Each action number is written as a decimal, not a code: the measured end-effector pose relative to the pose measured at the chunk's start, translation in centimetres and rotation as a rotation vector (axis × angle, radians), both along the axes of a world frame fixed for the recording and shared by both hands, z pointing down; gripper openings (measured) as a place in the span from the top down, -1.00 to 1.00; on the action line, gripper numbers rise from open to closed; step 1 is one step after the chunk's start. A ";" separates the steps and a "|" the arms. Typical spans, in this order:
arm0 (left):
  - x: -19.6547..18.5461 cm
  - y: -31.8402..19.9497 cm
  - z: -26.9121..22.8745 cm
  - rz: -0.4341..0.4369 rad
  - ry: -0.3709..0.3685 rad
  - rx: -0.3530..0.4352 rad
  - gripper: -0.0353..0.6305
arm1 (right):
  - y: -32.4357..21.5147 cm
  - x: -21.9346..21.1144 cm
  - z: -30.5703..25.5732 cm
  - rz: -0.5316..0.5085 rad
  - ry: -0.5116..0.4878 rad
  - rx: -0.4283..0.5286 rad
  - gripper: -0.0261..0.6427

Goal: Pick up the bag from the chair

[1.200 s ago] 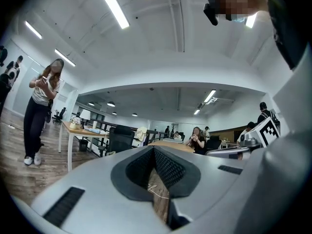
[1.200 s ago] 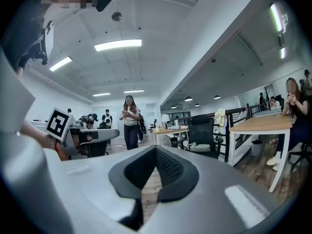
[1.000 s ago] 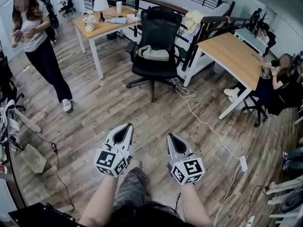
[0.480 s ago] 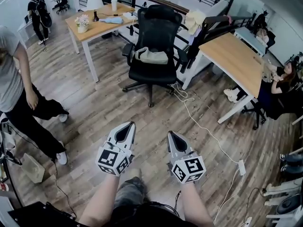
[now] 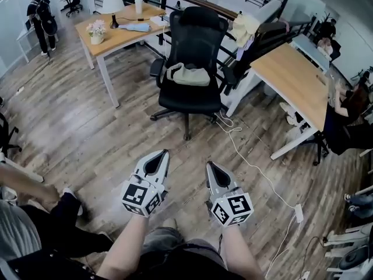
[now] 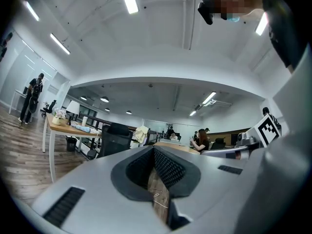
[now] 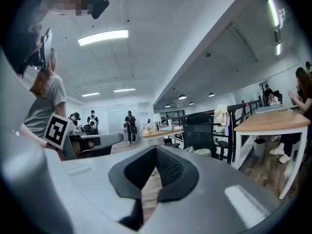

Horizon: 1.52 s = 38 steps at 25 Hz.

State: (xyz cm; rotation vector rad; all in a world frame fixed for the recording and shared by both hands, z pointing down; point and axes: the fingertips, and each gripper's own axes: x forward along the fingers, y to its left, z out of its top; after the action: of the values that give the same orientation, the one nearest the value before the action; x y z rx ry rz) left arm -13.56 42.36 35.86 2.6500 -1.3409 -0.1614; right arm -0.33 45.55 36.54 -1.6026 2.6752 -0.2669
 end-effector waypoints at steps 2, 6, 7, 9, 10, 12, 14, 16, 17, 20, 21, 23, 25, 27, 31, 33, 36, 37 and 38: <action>0.1 -1.5 0.2 0.010 0.000 -0.004 0.90 | -1.5 -0.1 0.2 0.004 -0.006 -0.003 0.90; 0.6 -4.2 0.6 0.026 -0.003 -0.019 0.90 | -4.0 0.2 0.6 0.001 -0.011 -0.018 0.90; 0.8 -4.9 0.7 0.027 -0.004 -0.024 0.90 | -4.7 0.4 0.6 -0.001 -0.014 -0.020 0.90; 1.2 -6.7 0.9 0.024 -0.003 -0.028 0.90 | -6.4 0.7 0.7 -0.006 -0.014 -0.019 0.90; 1.4 -7.7 0.9 0.022 0.000 -0.029 0.90 | -7.3 0.9 0.7 -0.007 -0.013 -0.016 0.90; 1.8 -9.6 1.1 0.017 0.006 -0.028 0.90 | -9.4 1.3 0.9 -0.006 -0.011 -0.010 0.90; 2.3 -11.6 1.1 0.013 0.008 -0.026 0.90 | -11.6 1.8 1.1 -0.009 -0.014 -0.009 0.90; 2.9 -13.7 1.1 0.013 0.004 -0.024 0.90 | -14.0 2.3 1.3 -0.016 -0.022 -0.013 0.90; 3.2 -14.8 1.0 0.015 0.001 -0.023 0.90 | -15.3 2.5 1.3 -0.021 -0.027 -0.014 0.90; 3.9 -18.4 0.7 0.023 -0.006 -0.020 0.90 | -19.4 2.7 1.0 -0.044 -0.036 -0.011 0.90; 4.2 -19.6 0.6 0.022 -0.007 -0.023 0.90 | -20.7 2.8 1.0 -0.052 -0.034 -0.013 0.90; 4.9 -22.1 0.6 0.019 -0.008 -0.031 0.90 | -23.2 3.2 1.1 -0.061 -0.033 -0.020 0.90; 5.7 -24.4 0.7 0.020 -0.010 -0.035 0.90 | -25.5 3.9 1.3 -0.064 -0.040 -0.027 0.90; 6.6 -26.5 0.7 0.022 -0.009 -0.036 0.90 | -27.6 4.7 1.4 -0.066 -0.043 -0.030 0.90; 8.2 -30.6 0.9 0.025 0.001 -0.035 0.90 | -31.8 6.2 1.6 -0.068 -0.045 -0.031 0.90; 9.0 -32.4 1.2 0.025 0.002 -0.038 0.90 | -33.5 6.7 1.7 -0.072 -0.044 -0.033 0.90; 9.9 -34.6 1.5 0.017 -0.001 -0.041 0.90 | -35.7 7.0 1.9 -0.084 -0.040 -0.034 0.90; 10.1 -35.2 1.7 0.016 -0.002 -0.042 0.90 | -36.3 7.0 1.9 -0.088 -0.038 -0.034 0.90; 10.3 -35.8 1.8 0.015 -0.004 -0.044 0.90 | -36.8 7.0 2.0 -0.092 -0.038 -0.036 0.90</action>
State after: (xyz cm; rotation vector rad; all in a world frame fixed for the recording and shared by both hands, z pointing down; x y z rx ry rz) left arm -3.22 6.58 37.68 2.6249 -1.3094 -0.1229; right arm 6.69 8.77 38.56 -1.4703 2.7343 -0.3446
